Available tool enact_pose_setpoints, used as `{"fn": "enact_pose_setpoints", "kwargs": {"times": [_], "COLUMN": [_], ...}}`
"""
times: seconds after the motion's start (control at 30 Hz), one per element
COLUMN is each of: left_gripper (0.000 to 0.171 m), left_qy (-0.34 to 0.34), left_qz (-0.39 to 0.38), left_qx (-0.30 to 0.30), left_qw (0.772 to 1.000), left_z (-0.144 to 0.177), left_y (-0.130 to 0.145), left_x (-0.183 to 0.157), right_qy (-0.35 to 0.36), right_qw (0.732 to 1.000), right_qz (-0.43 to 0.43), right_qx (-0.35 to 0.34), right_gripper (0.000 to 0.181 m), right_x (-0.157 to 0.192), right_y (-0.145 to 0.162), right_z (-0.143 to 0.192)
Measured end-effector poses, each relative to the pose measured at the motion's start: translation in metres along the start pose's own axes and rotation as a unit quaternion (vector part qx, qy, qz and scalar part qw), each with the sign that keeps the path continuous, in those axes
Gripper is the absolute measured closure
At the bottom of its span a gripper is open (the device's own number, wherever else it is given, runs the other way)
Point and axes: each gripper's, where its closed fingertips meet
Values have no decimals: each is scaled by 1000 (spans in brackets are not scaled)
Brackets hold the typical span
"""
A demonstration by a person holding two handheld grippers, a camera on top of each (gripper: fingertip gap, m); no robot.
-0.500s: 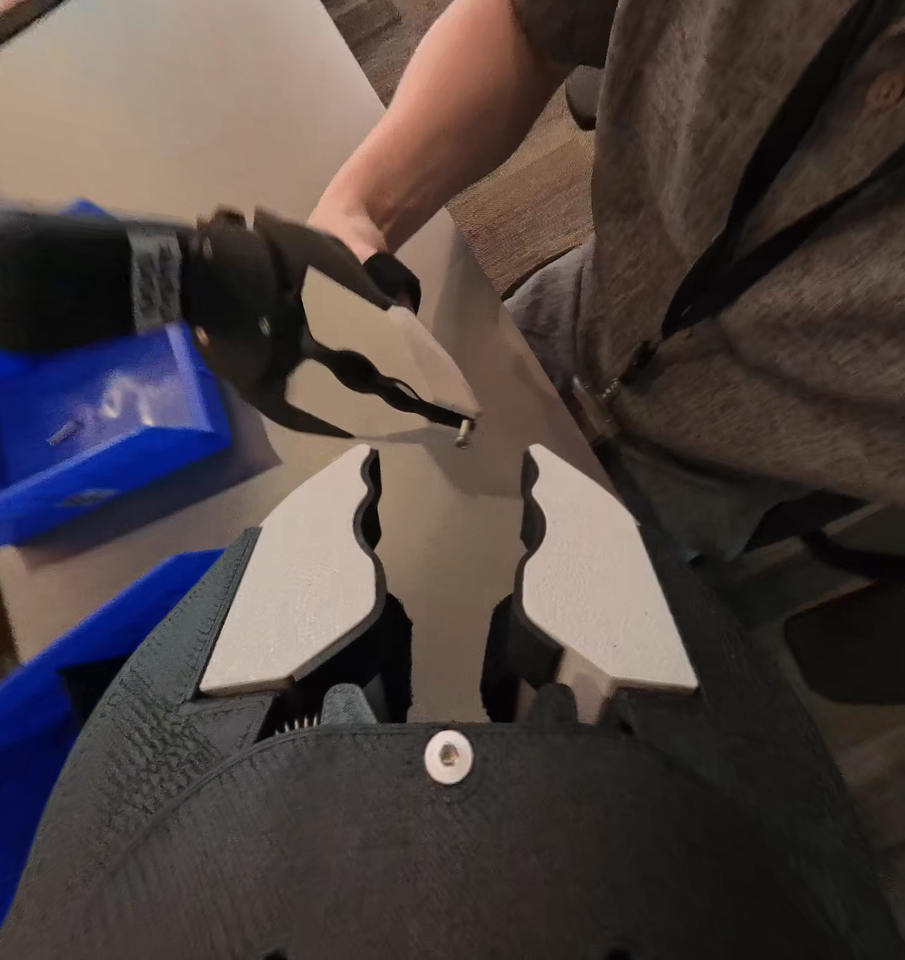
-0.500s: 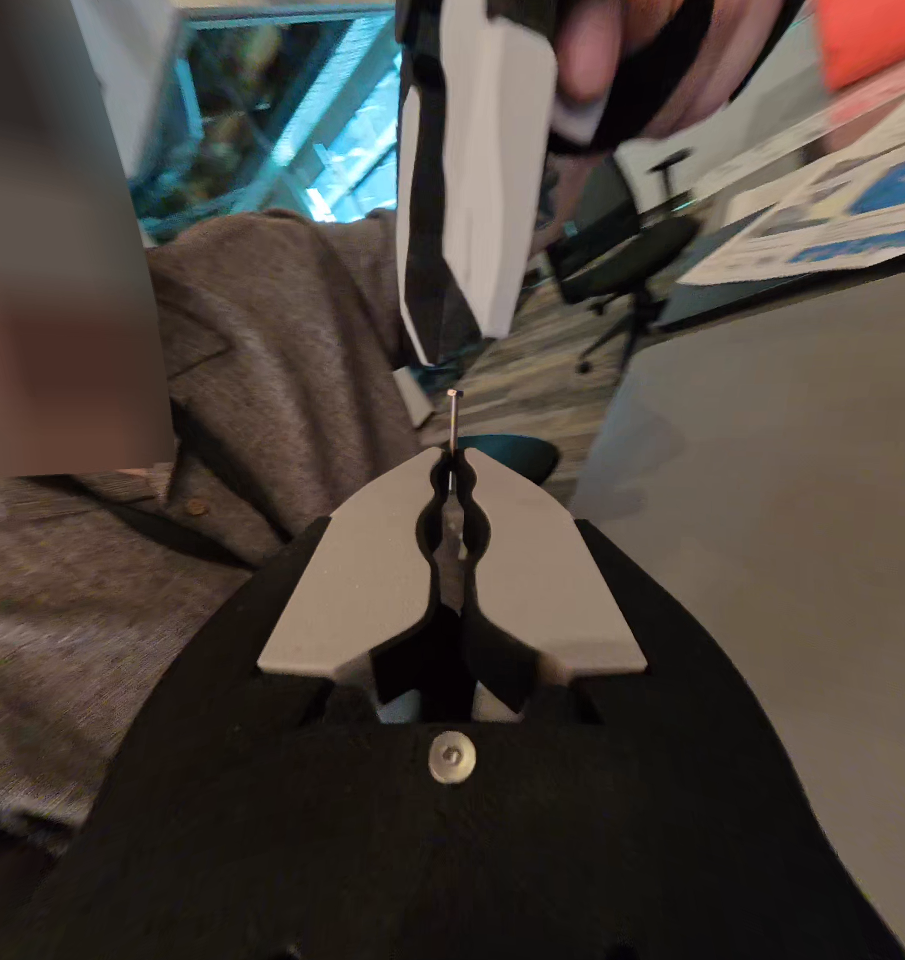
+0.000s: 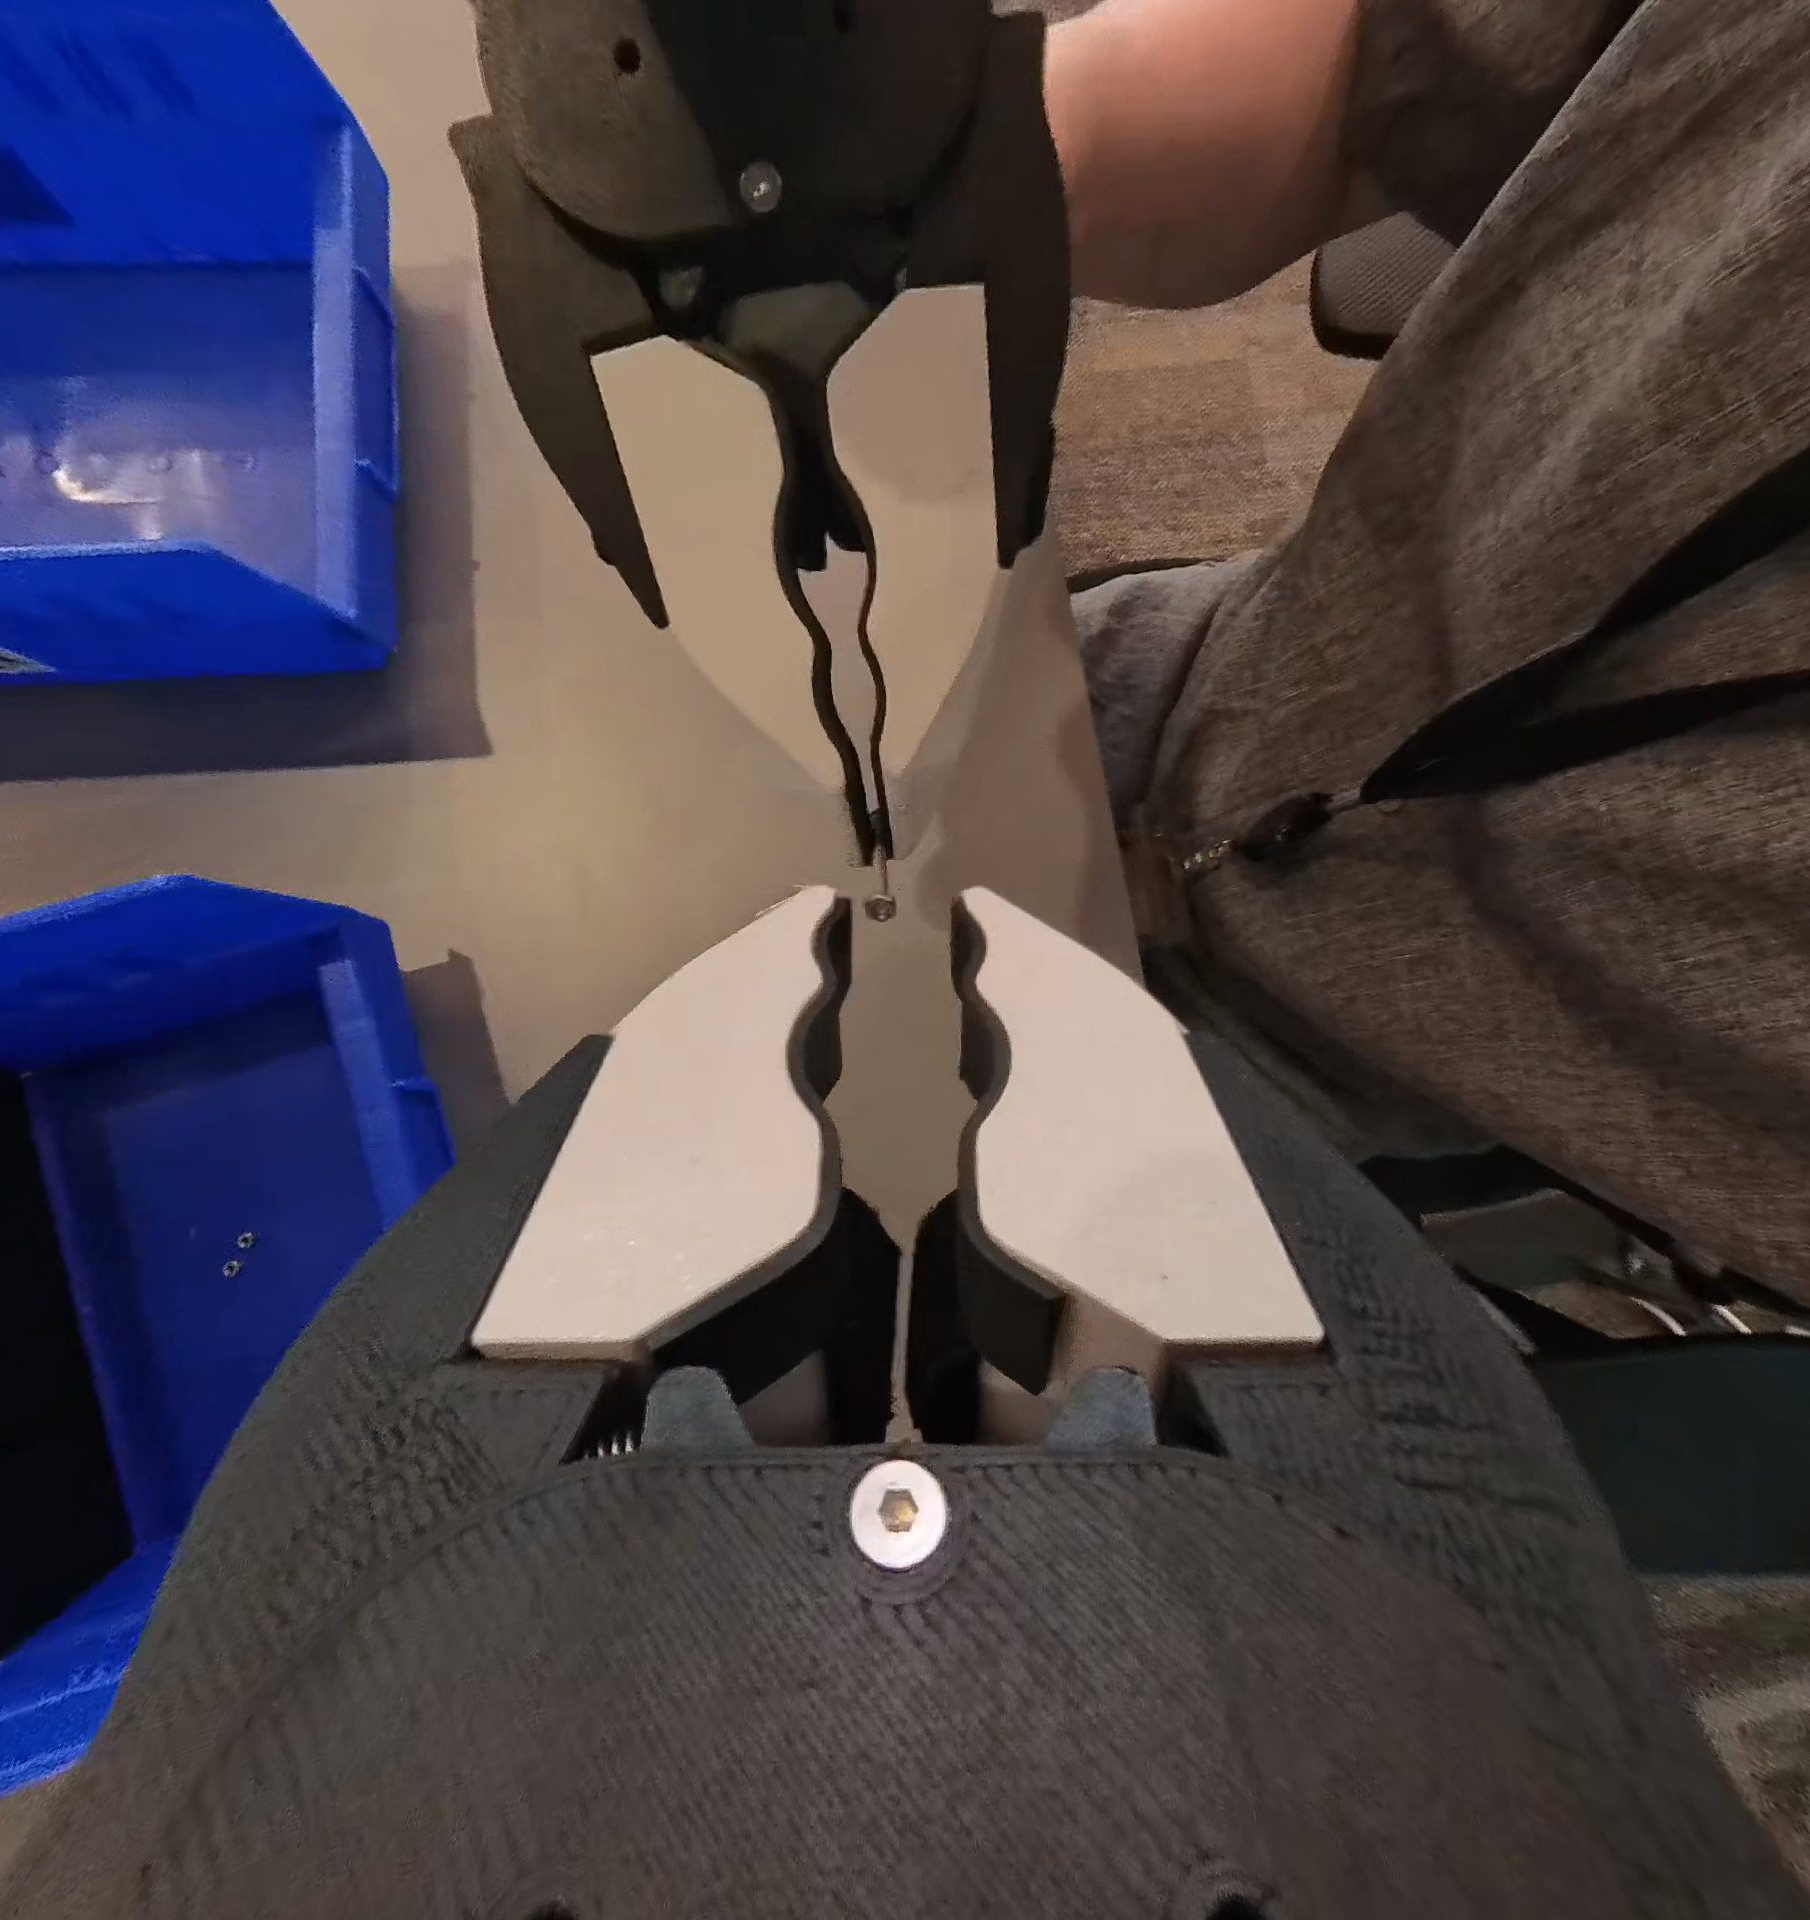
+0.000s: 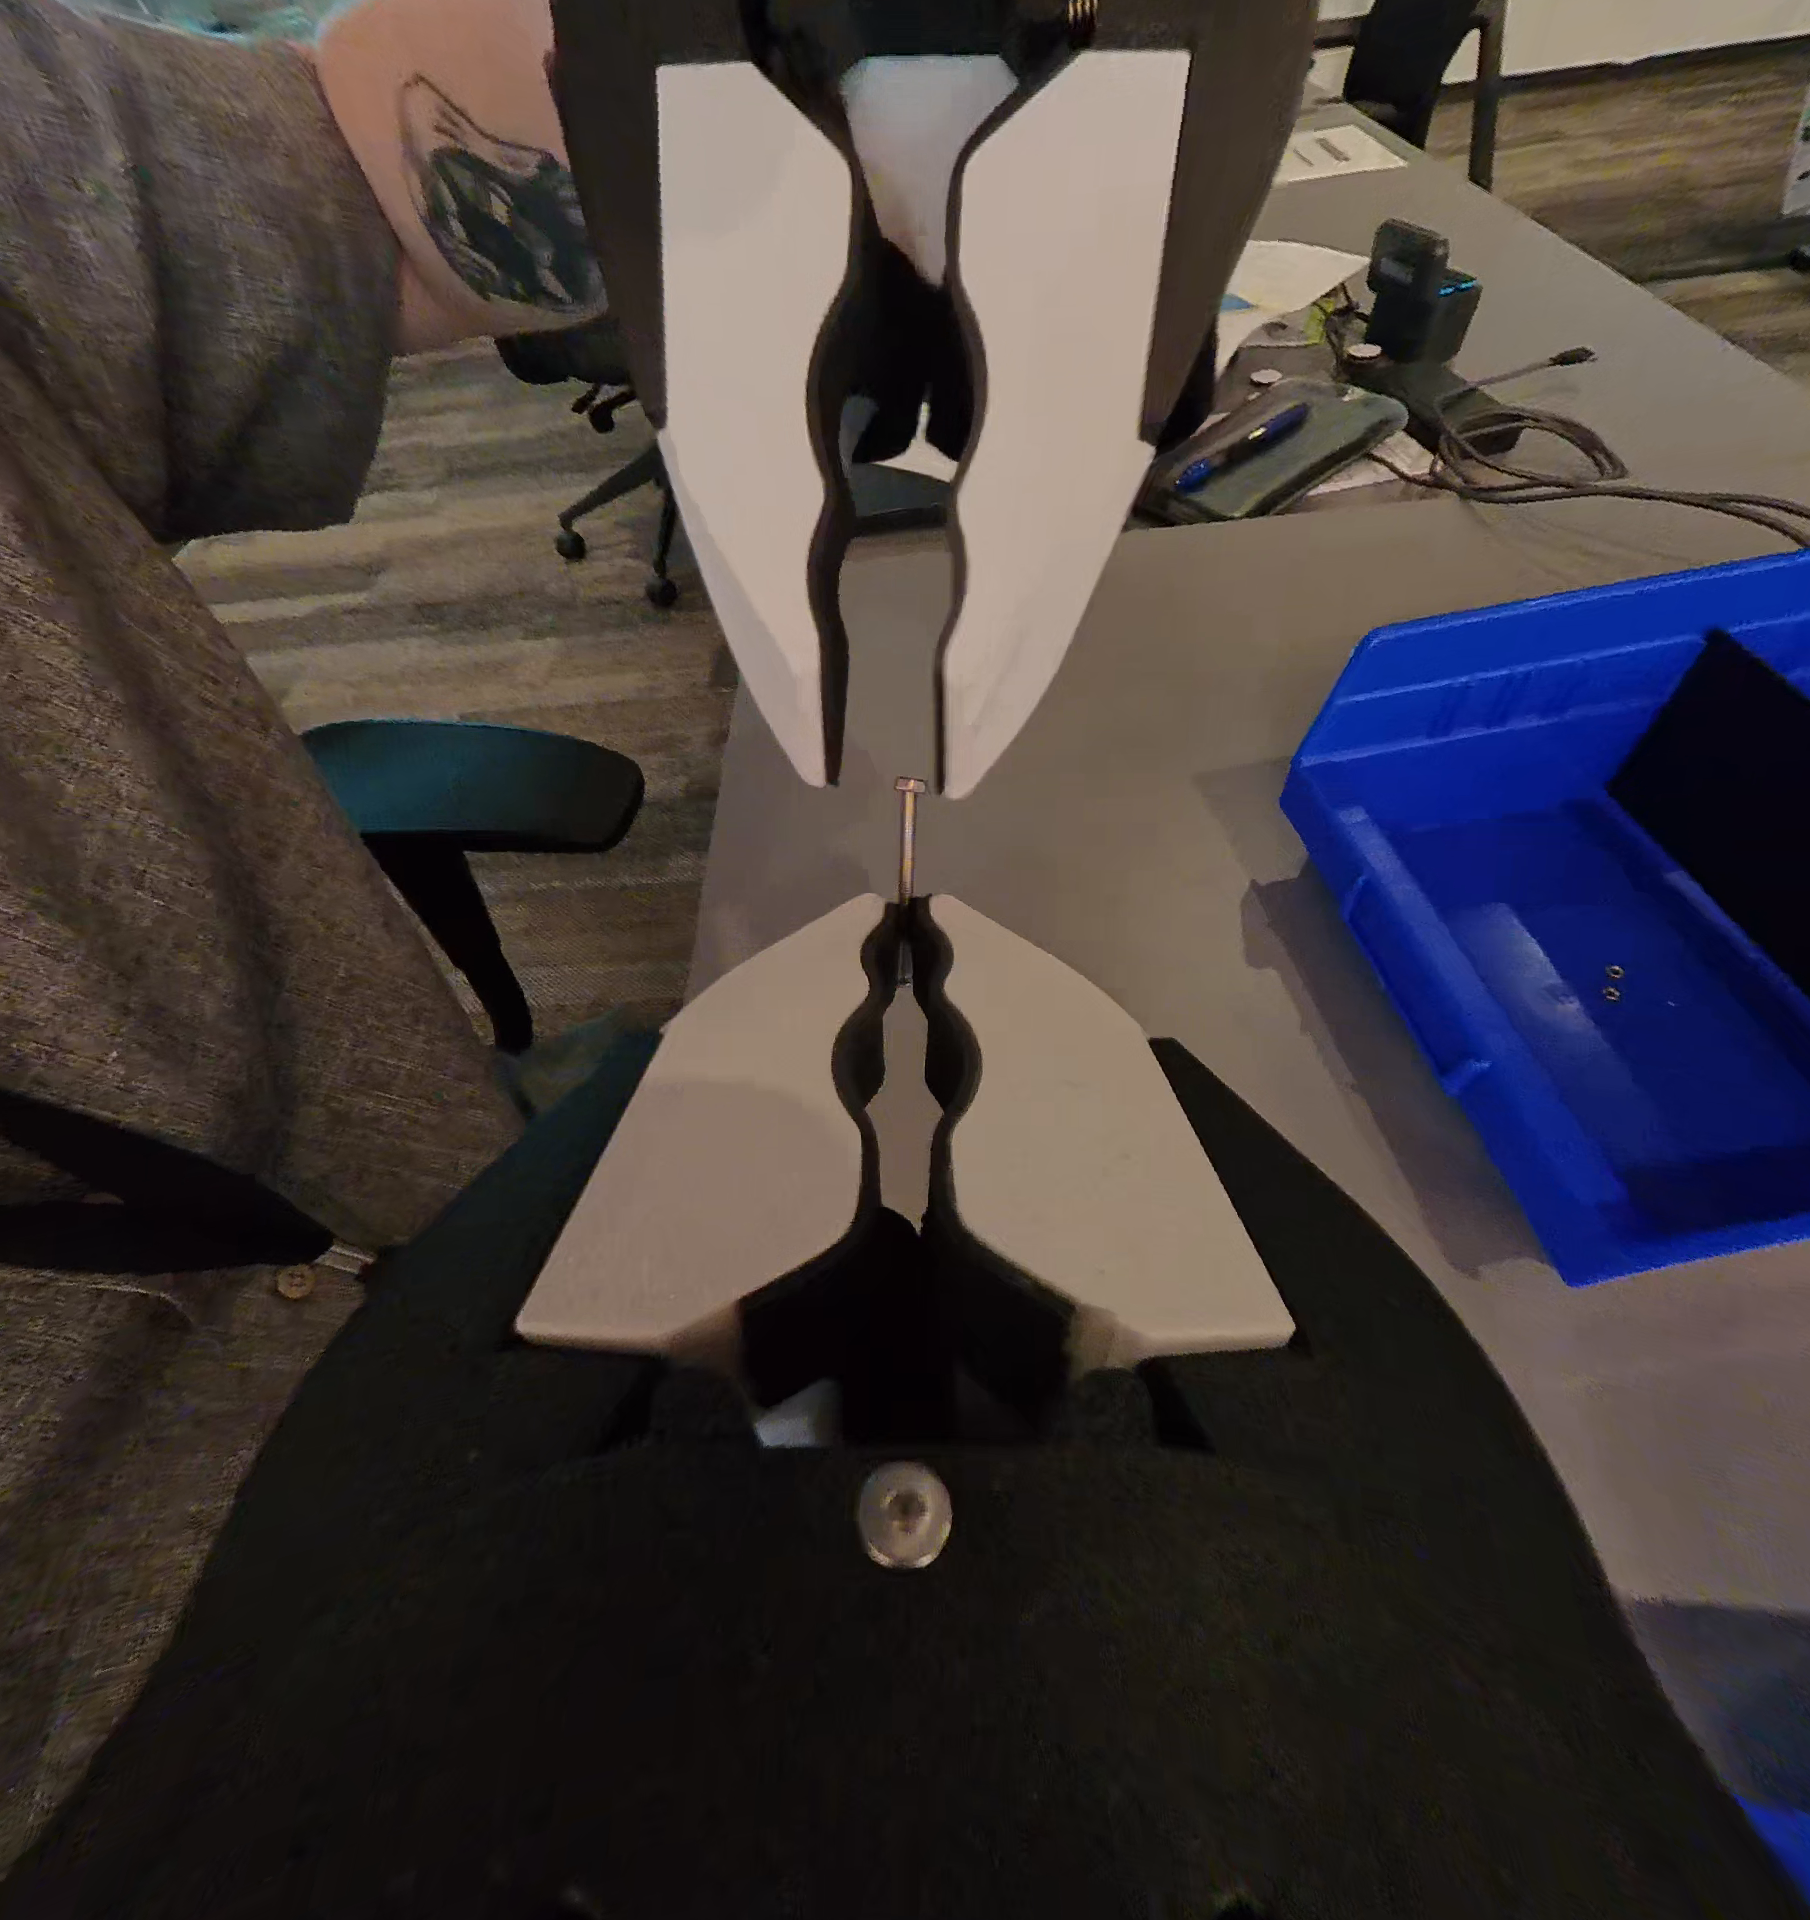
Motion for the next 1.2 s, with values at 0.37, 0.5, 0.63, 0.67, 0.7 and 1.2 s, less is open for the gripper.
{"fn": "enact_pose_setpoints", "kwargs": {"times": [0.37,0.5,0.63,0.67,0.7,1.2], "left_gripper": [165,166,166,166,166,166], "left_qy": [8,8,10,12,13,80], "left_qz": [-13,-24,-49,-58,-69,-260], "left_qx": [0,2,3,1,-5,-164], "left_qw": [1000,1000,999,998,998,948], "left_z": [-5,-6,-7,-7,-7,16], "left_y": [-1,-1,0,0,0,-26], "left_x": [0,0,-4,-6,-7,-33], "right_qy": [-2,-4,-27,-38,-48,-479], "right_qw": [1000,1000,1000,999,999,800], "right_qz": [4,4,-4,-7,-10,-219], "right_qx": [8,10,4,0,-5,-289], "right_gripper": [179,179,179,179,179,180], "right_x": [2,3,7,8,10,49], "right_y": [0,0,1,2,2,-26], "right_z": [-1,-1,-2,-3,-3,3]}}
Point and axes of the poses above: each gripper's, where its closed fingertips meet, z back along the fingers, y out of its underside, x = y × z across the jaws, and after that the axes turned 15 degrees about -y, right-handed
